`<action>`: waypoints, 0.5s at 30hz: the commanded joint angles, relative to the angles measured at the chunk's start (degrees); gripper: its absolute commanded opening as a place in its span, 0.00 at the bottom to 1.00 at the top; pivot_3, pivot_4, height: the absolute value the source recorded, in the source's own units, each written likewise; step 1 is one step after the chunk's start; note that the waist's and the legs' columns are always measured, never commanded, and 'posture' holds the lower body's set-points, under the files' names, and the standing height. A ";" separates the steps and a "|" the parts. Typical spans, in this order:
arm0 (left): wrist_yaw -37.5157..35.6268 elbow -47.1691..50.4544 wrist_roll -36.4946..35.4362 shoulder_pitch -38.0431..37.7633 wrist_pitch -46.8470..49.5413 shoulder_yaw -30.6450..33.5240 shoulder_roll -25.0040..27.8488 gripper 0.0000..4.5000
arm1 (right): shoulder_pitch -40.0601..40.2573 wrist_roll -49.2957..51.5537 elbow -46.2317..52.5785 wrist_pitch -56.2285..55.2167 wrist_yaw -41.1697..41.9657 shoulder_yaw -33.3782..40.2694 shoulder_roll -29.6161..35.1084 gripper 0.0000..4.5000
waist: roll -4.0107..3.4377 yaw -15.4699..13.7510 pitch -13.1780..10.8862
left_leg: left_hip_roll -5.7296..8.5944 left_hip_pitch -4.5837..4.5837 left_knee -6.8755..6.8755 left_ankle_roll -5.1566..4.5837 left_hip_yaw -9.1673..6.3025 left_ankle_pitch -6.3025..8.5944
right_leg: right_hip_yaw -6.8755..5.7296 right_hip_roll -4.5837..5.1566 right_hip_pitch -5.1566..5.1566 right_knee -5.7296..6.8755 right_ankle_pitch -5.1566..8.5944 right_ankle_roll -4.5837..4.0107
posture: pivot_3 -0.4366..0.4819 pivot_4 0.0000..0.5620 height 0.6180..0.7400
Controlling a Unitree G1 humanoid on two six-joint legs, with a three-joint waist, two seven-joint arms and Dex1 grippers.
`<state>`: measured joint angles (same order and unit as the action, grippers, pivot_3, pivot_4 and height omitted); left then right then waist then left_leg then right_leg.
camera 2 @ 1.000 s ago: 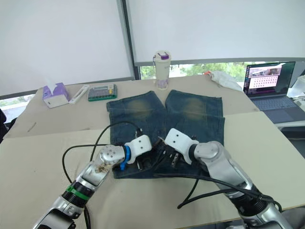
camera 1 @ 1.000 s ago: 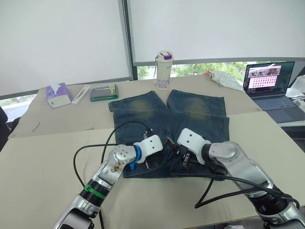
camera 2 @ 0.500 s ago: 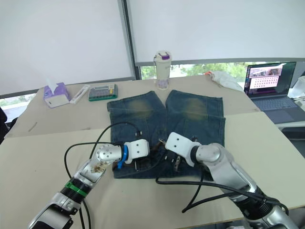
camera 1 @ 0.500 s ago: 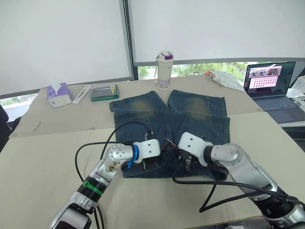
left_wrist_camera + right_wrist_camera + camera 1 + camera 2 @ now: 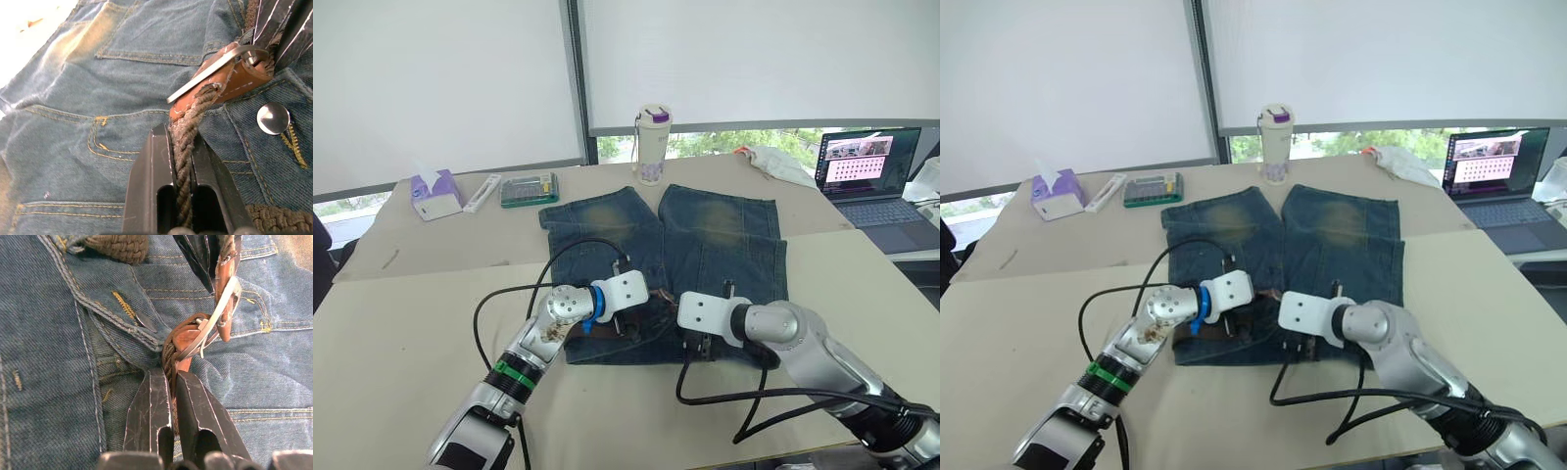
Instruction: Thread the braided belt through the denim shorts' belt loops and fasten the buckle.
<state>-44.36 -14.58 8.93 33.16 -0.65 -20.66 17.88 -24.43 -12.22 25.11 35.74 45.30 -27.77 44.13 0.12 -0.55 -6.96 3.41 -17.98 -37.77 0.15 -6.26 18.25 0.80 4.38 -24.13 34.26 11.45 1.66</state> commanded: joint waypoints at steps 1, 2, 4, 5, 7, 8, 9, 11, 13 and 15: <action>0.14 5.68 -1.47 1.06 -0.59 0.50 -1.37 0.00 | -1.02 1.53 0.46 1.27 -0.19 0.88 -4.67 0.01 | 0.01 0.05 0.01 | -0.01 -0.01 0.00 0.00 0.00 0.00 | 0.00 -0.01 0.00 0.00 0.00 0.00 | 0.48 0.27 1.00; 0.22 6.45 -1.74 0.63 -0.06 0.26 -1.97 0.00 | -1.08 1.83 0.77 1.45 0.08 0.89 -5.81 0.01 | 0.01 0.14 0.01 | -0.02 0.00 0.00 0.00 -0.01 0.00 | 0.00 -0.01 -0.01 0.01 0.00 0.00 | 0.48 0.27 1.00; 0.15 7.12 -1.63 0.27 -0.20 -0.10 -2.26 0.00 | -0.66 2.40 0.82 2.59 -0.07 1.50 -8.22 0.01 | 0.00 0.19 0.01 | -0.04 -0.01 0.00 0.00 -0.01 0.00 | 0.03 -0.01 -0.03 0.06 0.00 0.00 | 0.48 0.27 1.00; 0.59 7.28 -2.07 -0.14 0.57 0.43 -2.67 0.00 | -0.39 1.80 0.79 2.33 0.20 1.09 -8.28 0.01 | -0.02 0.21 0.02 | -0.05 -0.01 0.00 0.01 -0.02 0.00 | 0.03 -0.01 -0.04 0.06 0.00 0.00 | 0.48 0.27 1.00; 0.55 7.19 -1.56 -0.55 -0.24 0.36 -2.13 0.00 | 0.53 2.07 1.19 2.61 0.24 1.70 -8.70 0.01 | -0.06 0.19 0.05 | -0.04 0.00 0.01 0.01 -0.02 0.00 | 0.03 0.00 -0.04 0.07 0.00 0.00 | 0.48 0.27 1.00; 0.12 7.69 -2.40 -0.75 0.40 0.79 -2.21 0.00 | 0.59 1.83 1.26 2.36 0.60 1.65 -8.25 0.01 | -0.06 0.20 0.05 | -0.03 0.00 0.01 0.01 -0.02 0.00 | 0.03 0.00 -0.05 0.06 0.00 0.00 | 0.48 0.27 1.00; -0.09 8.19 -3.50 -0.93 1.48 1.45 -2.56 0.00 | 0.55 1.65 1.35 1.98 1.05 1.59 -7.72 0.01 | -0.06 0.20 0.05 | -0.03 0.00 0.00 0.00 -0.02 0.00 | 0.02 0.00 -0.04 0.06 0.00 0.00 | 0.48 0.27 1.00; -0.67 8.52 -4.21 -1.25 2.16 1.75 -2.55 0.00 | 0.64 2.41 1.70 2.54 1.21 2.44 -7.97 0.01 | -0.06 0.20 0.05 | -0.03 0.00 0.00 0.01 -0.02 0.00 | 0.03 0.01 -0.05 0.06 0.00 0.00 | 0.48 0.27 1.00; -1.42 8.01 -4.94 -1.86 2.12 1.81 -2.54 0.00 | 1.02 2.87 2.09 2.93 1.27 3.23 -8.06 0.01 | -0.06 0.20 0.05 | -0.03 0.00 0.00 0.00 -0.03 0.01 | 0.02 0.00 -0.05 0.06 0.00 0.00 | 0.48 0.27 1.00; -1.99 7.24 -5.06 -2.12 0.86 1.69 -2.22 0.00 | 1.78 5.23 3.45 4.64 2.33 5.21 -8.37 0.01 | -0.06 0.17 0.05 | -0.03 0.00 0.00 0.00 -0.03 0.01 | 0.03 0.00 -0.04 0.06 0.00 0.00 | 0.48 0.27 1.00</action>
<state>-45.12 -10.72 6.33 30.70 2.51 -18.73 16.58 -22.96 -9.53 25.95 39.58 46.50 -23.37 36.66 0.06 -0.38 -6.91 3.38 -17.98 -37.77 0.15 -6.28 18.25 0.82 4.39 -24.17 34.31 11.45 1.66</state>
